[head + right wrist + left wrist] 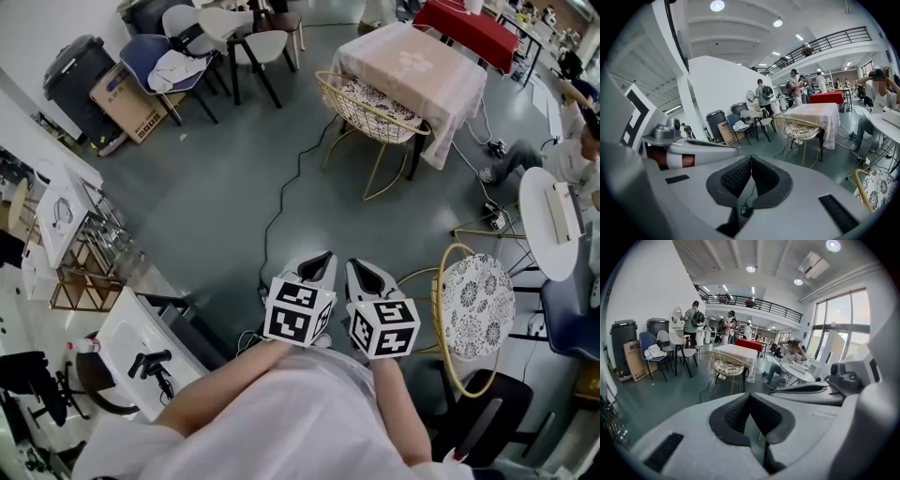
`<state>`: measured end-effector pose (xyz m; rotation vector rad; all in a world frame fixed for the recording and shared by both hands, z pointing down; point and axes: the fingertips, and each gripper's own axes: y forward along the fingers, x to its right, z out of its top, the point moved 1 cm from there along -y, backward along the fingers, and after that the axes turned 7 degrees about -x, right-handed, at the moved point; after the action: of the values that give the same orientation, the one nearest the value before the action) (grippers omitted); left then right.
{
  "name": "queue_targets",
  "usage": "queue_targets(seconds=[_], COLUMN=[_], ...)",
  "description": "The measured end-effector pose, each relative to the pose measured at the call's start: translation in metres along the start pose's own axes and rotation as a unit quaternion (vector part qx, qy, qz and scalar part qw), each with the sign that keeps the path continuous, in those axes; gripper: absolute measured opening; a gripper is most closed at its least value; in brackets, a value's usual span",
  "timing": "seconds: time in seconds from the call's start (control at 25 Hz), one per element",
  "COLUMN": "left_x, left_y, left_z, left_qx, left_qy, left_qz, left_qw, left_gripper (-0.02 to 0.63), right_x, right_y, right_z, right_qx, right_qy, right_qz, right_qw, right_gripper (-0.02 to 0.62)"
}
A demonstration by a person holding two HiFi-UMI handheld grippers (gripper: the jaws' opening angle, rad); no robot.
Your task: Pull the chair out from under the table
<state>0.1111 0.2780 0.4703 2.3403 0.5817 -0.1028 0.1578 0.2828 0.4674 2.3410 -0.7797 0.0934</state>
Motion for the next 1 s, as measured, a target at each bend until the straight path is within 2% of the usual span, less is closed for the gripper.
queue_targets(seconds=[0.56, 1.0], left_x=[-0.079, -0.153], left_y=[0.073, 0.105], left_z=[0.077, 0.137], left_qx=[-0.017, -0.021], left_qy=[0.000, 0.000], left_qz=[-0.031, -0.060], left_qw=[0.9994, 0.9980], left_gripper=[0.005, 0.005], right_x=[0.037, 0.036], right_y=[0.098, 0.171], right_z=[0.071, 0.141], right_qx=[-0.020, -0.024], right_qy=[0.012, 0.009], right_qz=[-0.028, -0.055], right_qw=[0.999, 0.998], right_gripper=[0.003, 0.003])
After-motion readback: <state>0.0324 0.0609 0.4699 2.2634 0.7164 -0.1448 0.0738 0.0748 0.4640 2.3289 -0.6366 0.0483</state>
